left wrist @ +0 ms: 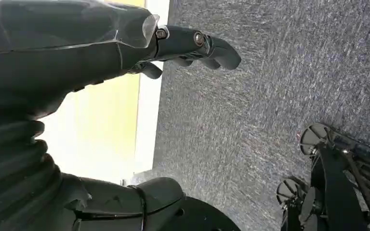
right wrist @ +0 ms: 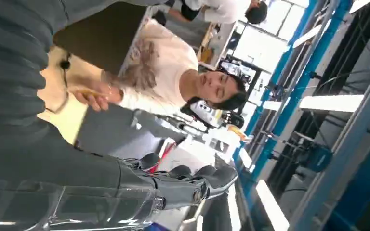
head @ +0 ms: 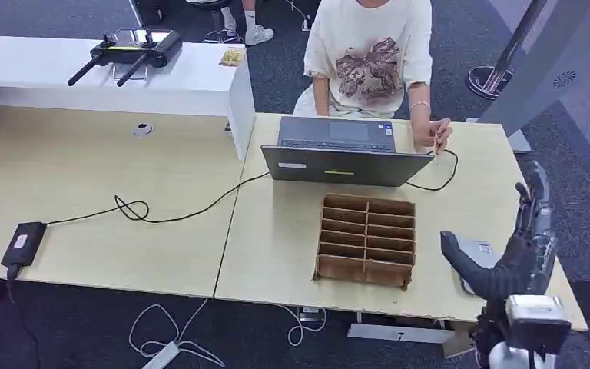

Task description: Pass the card to the sensor for recognition and then transmit it.

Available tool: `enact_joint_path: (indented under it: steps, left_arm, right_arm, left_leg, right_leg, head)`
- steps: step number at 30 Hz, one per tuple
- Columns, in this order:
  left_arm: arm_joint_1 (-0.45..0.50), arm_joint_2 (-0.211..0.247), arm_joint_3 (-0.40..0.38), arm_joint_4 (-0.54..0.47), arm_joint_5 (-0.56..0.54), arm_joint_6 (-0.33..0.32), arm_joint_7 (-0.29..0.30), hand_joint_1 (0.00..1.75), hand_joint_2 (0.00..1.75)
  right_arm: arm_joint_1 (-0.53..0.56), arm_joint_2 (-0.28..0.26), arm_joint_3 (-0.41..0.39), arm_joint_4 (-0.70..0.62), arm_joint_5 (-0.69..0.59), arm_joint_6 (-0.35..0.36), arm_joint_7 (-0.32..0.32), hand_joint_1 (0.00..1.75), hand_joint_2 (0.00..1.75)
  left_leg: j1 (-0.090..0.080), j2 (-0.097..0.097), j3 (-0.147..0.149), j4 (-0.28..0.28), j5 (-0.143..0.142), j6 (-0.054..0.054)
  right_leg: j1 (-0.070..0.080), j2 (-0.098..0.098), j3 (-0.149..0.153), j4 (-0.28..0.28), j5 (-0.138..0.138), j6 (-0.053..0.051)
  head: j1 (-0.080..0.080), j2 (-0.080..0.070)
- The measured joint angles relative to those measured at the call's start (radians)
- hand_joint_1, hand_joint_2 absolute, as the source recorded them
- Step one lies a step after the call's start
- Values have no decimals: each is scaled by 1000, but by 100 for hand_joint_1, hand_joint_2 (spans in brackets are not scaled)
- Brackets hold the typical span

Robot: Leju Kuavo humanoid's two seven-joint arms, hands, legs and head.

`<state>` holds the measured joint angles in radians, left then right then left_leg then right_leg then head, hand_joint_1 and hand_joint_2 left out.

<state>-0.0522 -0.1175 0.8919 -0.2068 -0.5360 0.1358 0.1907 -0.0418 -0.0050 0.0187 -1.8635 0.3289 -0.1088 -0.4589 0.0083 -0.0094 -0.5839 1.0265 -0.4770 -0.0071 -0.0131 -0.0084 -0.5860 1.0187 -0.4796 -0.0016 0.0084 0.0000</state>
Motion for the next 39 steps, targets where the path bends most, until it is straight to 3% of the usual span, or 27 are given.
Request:
enact_joint_path:
  steps: [10,14,18,27,33,39]
  left_arm:
    - [0,2,0,0,-5,0,-1,0,175]
    - [-4,5,0,0,-21,-2,-3,0,175]
    - [-9,15,0,0,-42,-13,-5,0,175]
    - [-9,28,2,0,-64,-7,-14,0,175]
    - [-9,32,7,0,-77,-10,-21,0,175]
    - [-9,39,17,0,-82,-11,-21,0,175]
  right_arm:
    - [-63,-63,67,27,54,-45,15,0,175]
    - [-194,-94,117,86,217,-91,116,0,175]
    - [-451,-121,191,243,350,-59,234,0,175]
    - [-973,-109,313,782,563,-73,362,0,175]
    - [-1156,-74,348,1064,616,-45,419,0,175]
    - [-1262,-67,362,1248,623,-12,436,0,175]
  left_leg:
    - [0,0,-1,0,0,0]
    - [0,5,-1,0,0,0]
    - [0,7,0,0,3,-2]
    - [0,5,-1,0,6,-3]
    - [0,5,-2,0,6,-3]
    - [0,4,-2,0,6,-3]
  right_leg:
    - [0,0,0,0,-1,0]
    - [0,4,-1,1,1,-1]
    - [0,7,-2,1,5,-2]
    - [1,5,-3,2,8,-3]
    - [1,5,-4,2,7,-3]
    - [1,4,-4,2,7,-3]
  head:
    - [0,0]
    - [0,0]
    - [0,0]
    - [-1,0]
    - [-1,0]
    - [0,0]
